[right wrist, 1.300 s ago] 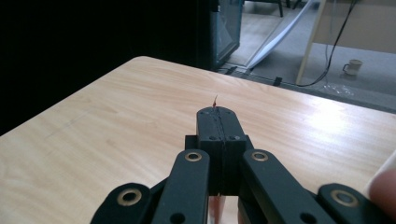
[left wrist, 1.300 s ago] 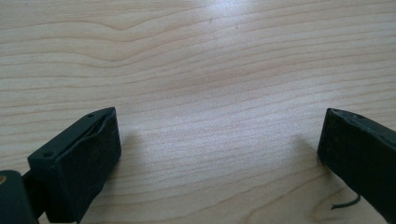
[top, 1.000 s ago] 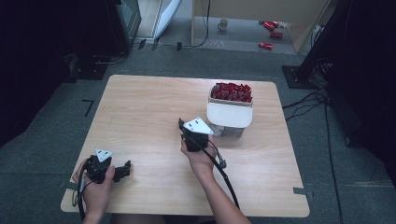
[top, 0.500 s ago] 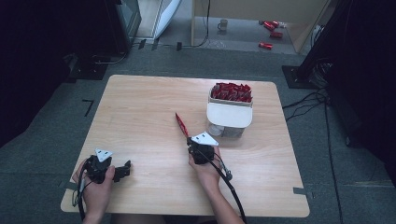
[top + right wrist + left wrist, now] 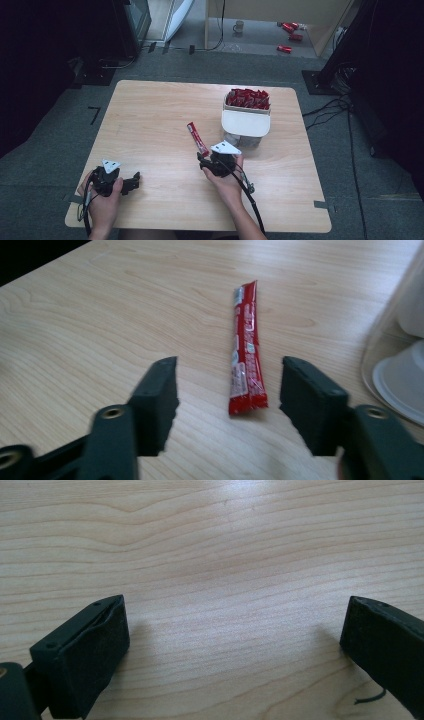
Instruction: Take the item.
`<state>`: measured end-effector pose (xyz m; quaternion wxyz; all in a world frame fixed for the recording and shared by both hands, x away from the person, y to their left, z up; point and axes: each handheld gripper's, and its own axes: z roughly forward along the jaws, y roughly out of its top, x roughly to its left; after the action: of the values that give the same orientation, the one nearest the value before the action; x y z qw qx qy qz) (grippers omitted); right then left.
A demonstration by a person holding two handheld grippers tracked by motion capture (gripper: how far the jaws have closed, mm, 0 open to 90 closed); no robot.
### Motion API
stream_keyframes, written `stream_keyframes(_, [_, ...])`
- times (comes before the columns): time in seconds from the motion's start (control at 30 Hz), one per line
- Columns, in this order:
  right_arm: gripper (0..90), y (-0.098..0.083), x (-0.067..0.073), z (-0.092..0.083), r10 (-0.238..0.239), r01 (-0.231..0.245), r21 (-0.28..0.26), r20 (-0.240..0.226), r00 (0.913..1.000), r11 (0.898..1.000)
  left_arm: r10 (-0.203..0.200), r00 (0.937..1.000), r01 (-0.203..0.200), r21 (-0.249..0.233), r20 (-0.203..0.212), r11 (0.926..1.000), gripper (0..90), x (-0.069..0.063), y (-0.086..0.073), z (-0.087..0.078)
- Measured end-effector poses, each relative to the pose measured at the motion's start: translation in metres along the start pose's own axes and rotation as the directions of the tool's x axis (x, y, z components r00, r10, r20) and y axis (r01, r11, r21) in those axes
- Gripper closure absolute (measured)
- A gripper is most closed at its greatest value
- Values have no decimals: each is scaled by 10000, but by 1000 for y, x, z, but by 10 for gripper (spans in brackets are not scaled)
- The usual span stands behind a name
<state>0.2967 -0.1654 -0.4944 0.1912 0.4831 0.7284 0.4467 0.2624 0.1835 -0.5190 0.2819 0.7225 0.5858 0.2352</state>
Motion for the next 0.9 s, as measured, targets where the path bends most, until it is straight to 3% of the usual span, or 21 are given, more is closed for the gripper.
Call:
stream_keyframes(0.03, [341,0,0,0,0,0,0,0,10000,10000,0,10000,0,0,0,10000,0,0,0,0])
stream_keyframes(0.07, [249,0,-3,-5,-169,168,47,235,9996,9998,2,10000,-2,3,-1,10000,0,0,0,0])
stream_keyframes(0.23, [156,-3,-11,-22,-390,391,-120,45,9992,9992,1,10000,-1,0,-1,10000,0,0,0,0])
stream_keyframes(0.37, [140,-6,-19,-35,-407,408,-170,66,9991,9990,16,10000,-16,3,-7,10000,0,0,0,0])
stream_keyframes(0.9, [139,-24,-65,-88,-11,66,-456,1206,9927,9989,15,10000,-15,1,-6,10000,0,0,0,0])
